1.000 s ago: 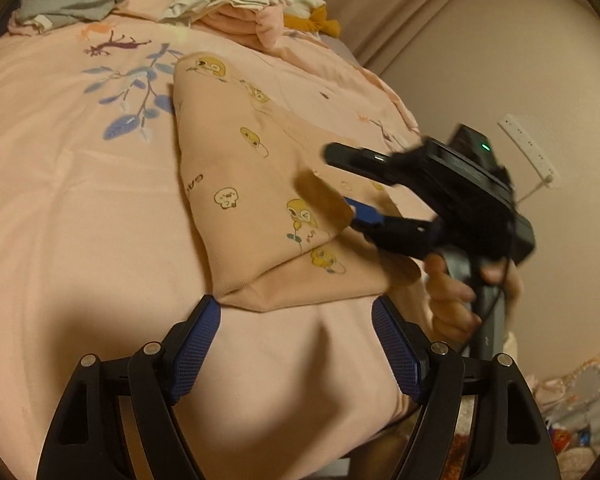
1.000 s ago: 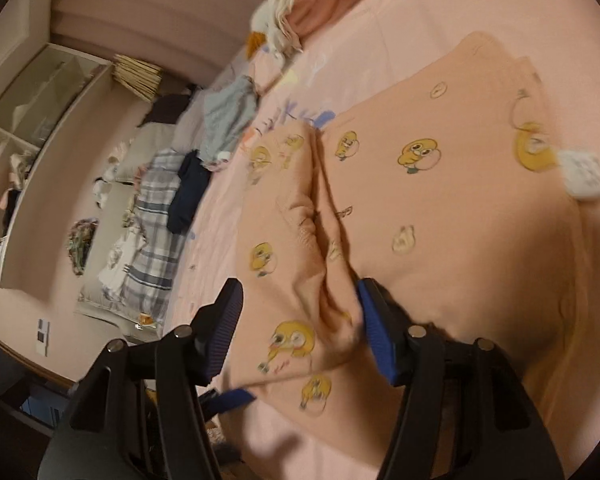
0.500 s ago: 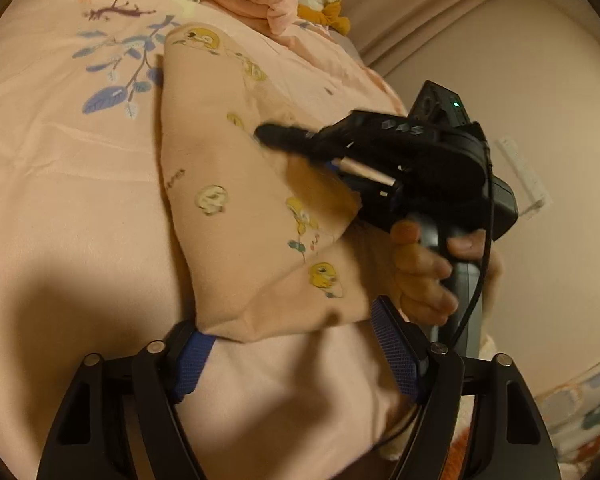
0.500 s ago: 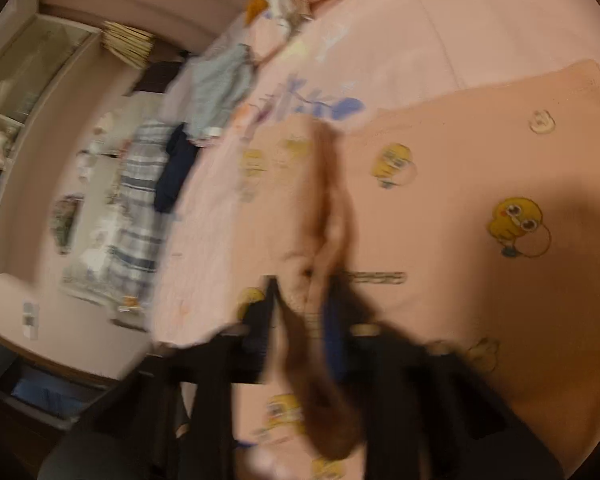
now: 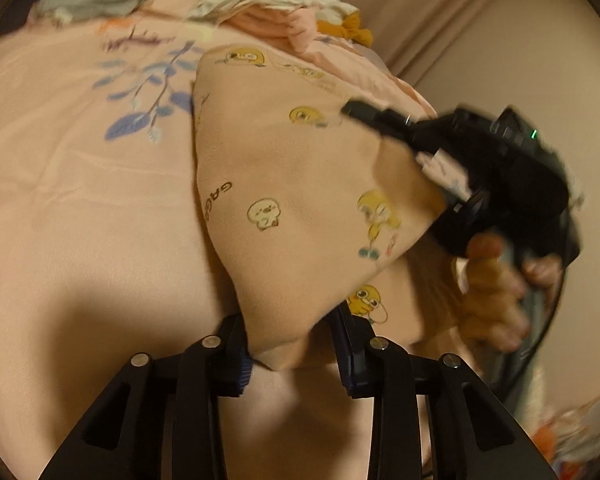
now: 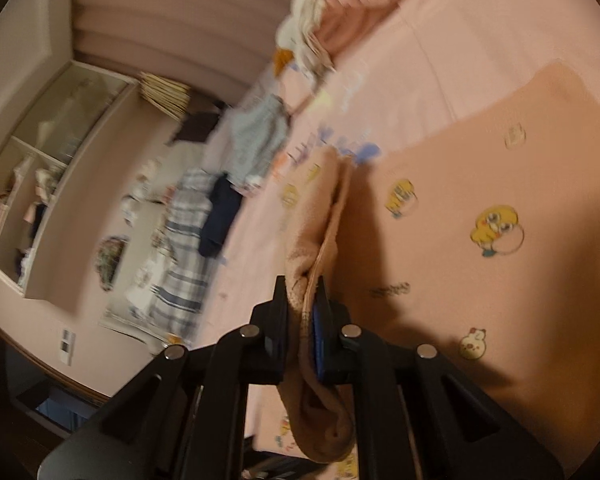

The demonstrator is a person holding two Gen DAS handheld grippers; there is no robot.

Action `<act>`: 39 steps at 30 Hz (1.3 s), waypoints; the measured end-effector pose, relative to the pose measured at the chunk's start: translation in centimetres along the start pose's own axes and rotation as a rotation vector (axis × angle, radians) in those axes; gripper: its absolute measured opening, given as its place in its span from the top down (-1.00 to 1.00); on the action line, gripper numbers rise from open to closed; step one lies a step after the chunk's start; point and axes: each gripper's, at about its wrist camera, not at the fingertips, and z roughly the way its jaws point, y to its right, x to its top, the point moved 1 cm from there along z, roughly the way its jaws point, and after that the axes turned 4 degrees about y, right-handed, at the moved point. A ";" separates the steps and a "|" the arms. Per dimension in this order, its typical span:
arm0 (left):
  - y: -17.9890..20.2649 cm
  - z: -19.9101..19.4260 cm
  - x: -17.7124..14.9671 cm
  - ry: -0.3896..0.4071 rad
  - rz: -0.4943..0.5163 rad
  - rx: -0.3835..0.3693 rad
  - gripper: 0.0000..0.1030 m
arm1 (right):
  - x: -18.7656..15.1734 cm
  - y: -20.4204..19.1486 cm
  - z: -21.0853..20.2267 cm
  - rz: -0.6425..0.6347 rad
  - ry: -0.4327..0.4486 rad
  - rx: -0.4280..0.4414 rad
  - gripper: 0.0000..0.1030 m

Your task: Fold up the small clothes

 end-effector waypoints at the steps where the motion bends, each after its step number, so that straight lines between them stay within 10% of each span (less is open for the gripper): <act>1: 0.6 0.0 -0.3 0.009 0.051 0.028 0.38 | 0.1 -0.4 -0.7 -0.006 0.024 0.014 0.79; 24: 2.5 0.2 -1.5 0.037 0.167 0.083 0.39 | -0.1 1.6 -10.4 0.043 0.237 -0.033 0.79; 39: 2.1 -0.6 -1.7 -0.006 0.169 0.050 0.39 | -1.5 5.4 -12.1 0.149 0.186 -0.145 0.79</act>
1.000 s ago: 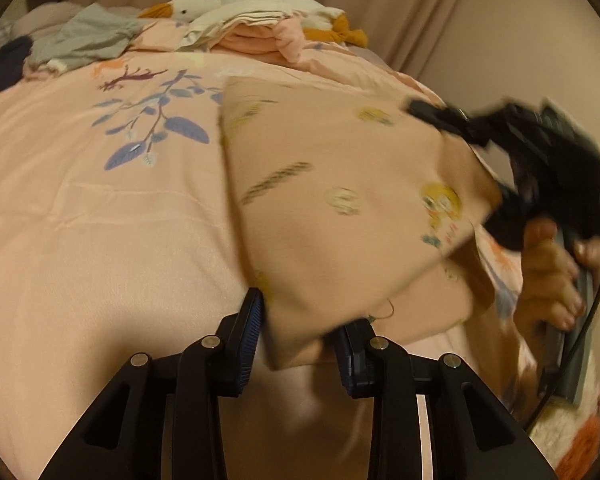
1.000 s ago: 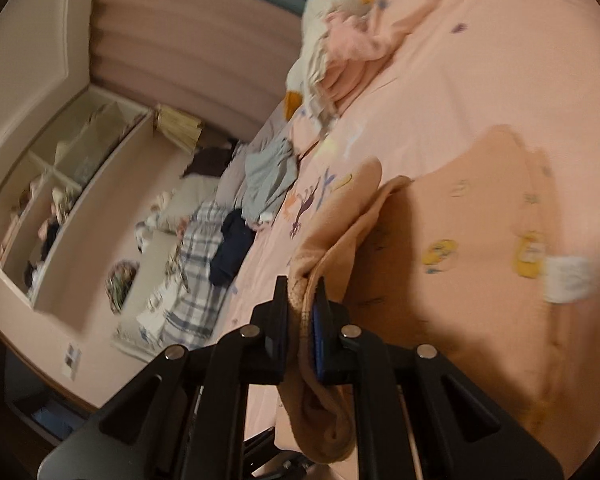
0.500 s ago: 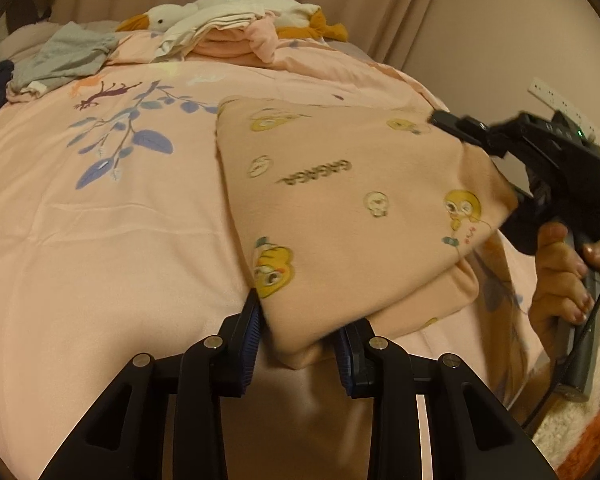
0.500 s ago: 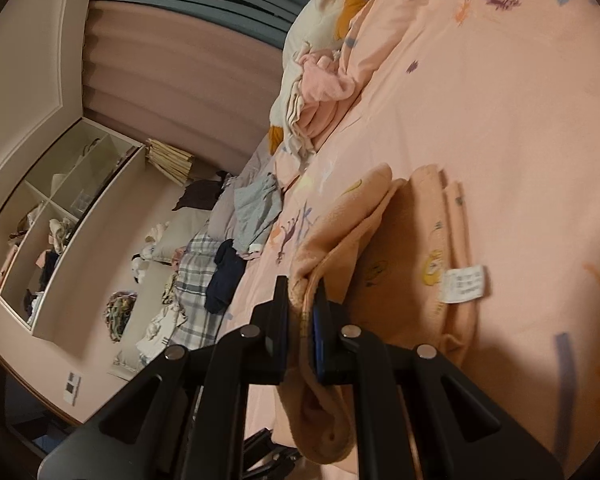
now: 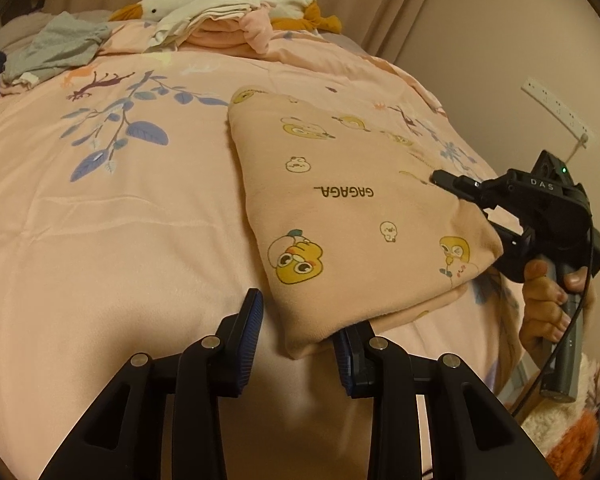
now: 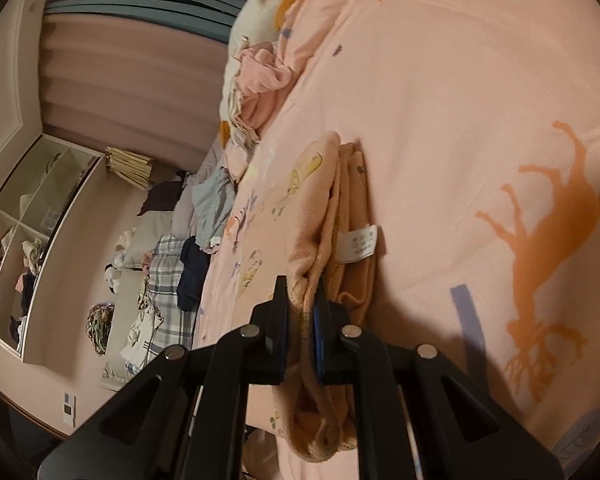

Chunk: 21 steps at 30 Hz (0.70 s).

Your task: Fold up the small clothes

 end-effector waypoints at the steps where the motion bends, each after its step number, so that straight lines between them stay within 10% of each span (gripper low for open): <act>1: -0.1 0.0 0.0 -0.001 0.004 0.003 0.39 | -0.1 -0.2 0.1 -0.009 -0.005 -0.010 0.79; 21: -0.1 -1.5 -1.1 -0.026 0.086 0.021 0.39 | -1.0 -0.9 0.0 -0.143 -0.050 -0.243 0.68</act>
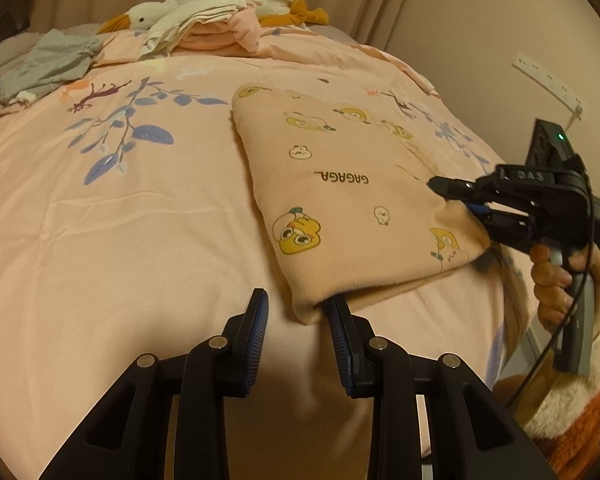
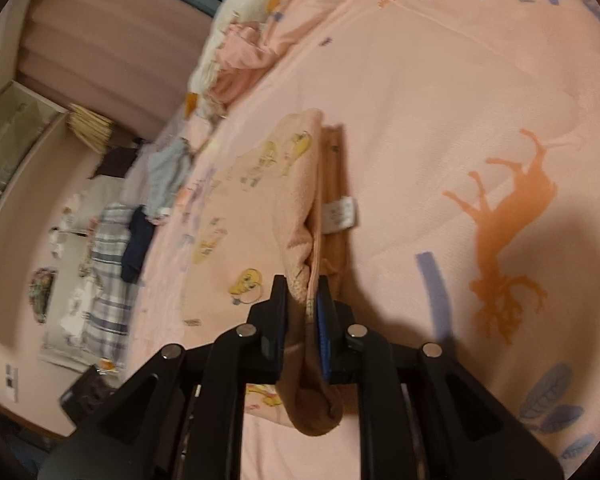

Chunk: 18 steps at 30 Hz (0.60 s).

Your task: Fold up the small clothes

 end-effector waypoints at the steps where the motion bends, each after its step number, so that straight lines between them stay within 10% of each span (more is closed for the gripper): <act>1: 0.1 0.0 -0.1 -0.003 0.011 0.001 0.40 | 0.0 0.0 0.1 -0.006 -0.004 -0.012 0.67; 11: 0.2 -4.0 0.7 0.038 -0.001 -0.138 0.40 | -0.2 -2.9 -1.4 -0.165 0.003 -0.291 0.51; 18: 0.5 -4.8 2.9 0.195 -0.018 -0.201 0.40 | -0.2 -5.2 -4.7 -0.247 0.114 -0.242 0.51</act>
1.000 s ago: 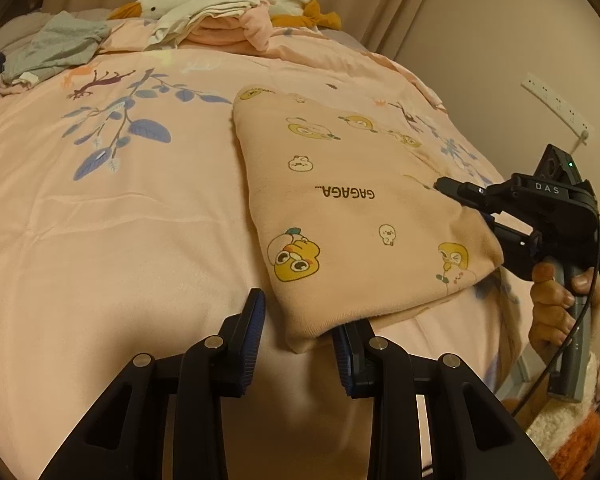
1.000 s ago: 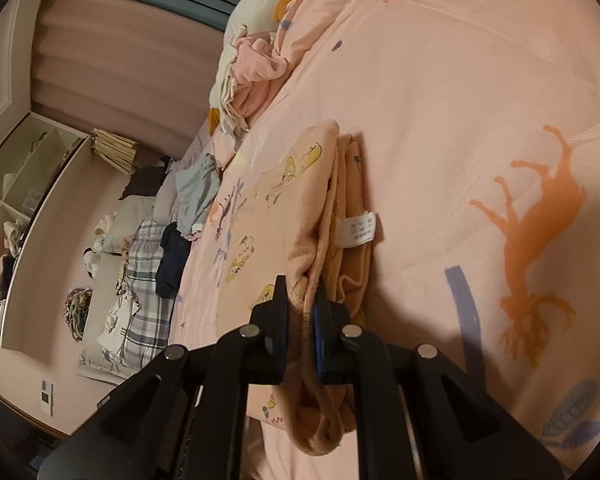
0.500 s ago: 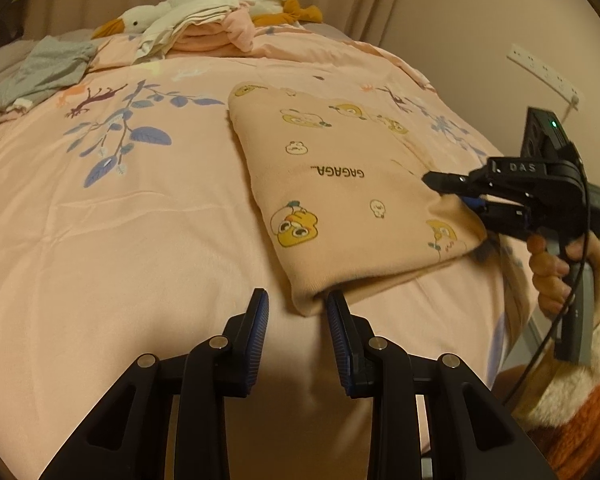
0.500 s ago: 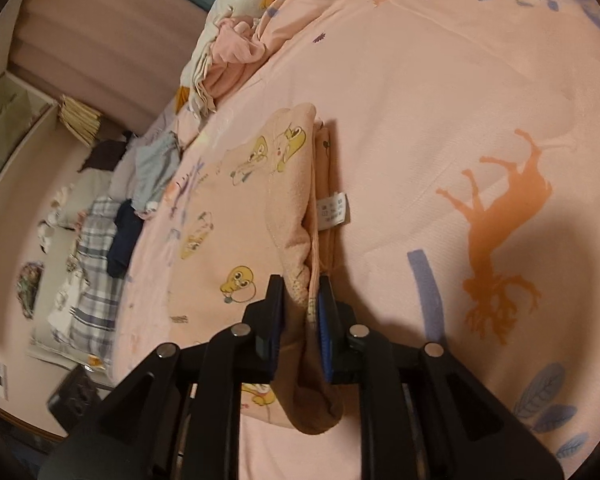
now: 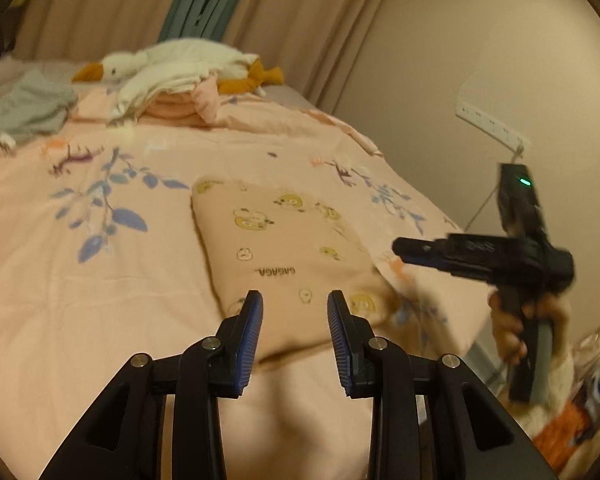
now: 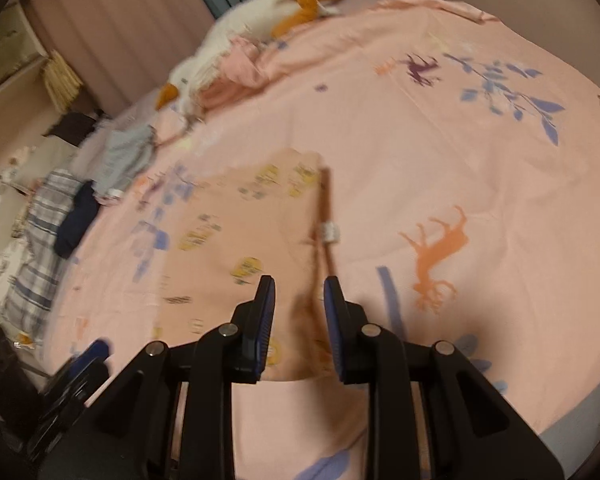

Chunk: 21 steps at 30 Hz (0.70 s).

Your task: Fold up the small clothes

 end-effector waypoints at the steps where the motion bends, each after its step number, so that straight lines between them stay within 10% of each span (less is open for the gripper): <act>1: -0.5 1.2 0.0 -0.026 -0.026 -0.002 0.40 | 0.0 -0.1 0.0 -0.006 0.001 0.025 0.51; 6: -1.7 4.9 -0.6 -0.158 -0.139 -0.114 0.40 | -1.0 -0.8 2.5 -0.021 -0.102 0.118 0.56; 10: -0.9 5.3 -2.3 -0.210 -0.058 -0.045 0.40 | -4.1 -1.1 5.1 -0.086 -0.218 0.102 0.68; 13: -1.8 6.0 -3.4 -0.247 -0.109 -0.027 0.40 | -6.6 1.2 4.6 -0.036 -0.140 0.148 0.98; 21: -1.8 5.2 -3.5 -0.271 -0.117 0.011 0.53 | -8.3 2.6 3.2 0.019 -0.160 0.148 1.00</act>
